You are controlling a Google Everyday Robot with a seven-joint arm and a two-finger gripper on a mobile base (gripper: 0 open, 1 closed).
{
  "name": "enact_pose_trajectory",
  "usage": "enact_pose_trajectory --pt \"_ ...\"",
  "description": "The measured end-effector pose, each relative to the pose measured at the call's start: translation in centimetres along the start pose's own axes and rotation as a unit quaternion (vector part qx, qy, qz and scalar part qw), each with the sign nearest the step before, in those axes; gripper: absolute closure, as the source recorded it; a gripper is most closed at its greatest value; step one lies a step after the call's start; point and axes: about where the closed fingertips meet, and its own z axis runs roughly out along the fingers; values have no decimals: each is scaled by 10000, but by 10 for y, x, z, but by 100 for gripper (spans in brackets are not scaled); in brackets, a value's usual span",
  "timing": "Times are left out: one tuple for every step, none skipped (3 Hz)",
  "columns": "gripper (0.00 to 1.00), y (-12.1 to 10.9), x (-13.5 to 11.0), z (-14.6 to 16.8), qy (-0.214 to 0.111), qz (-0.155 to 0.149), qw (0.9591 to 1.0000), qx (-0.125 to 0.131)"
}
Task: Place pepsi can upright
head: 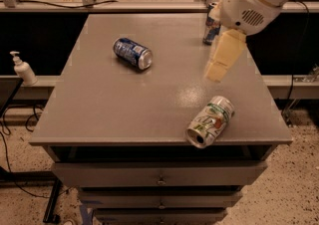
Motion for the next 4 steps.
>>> enact_pose_trajectory --pt "0 -18 -46 33 -192 112 9997 51" --pt "0 -35 -90 68 -253 221 9993 175" --pt "0 -47 -128 98 -273 165 9992 260" --pt "0 -56 -156 130 -167 141 9995 240"
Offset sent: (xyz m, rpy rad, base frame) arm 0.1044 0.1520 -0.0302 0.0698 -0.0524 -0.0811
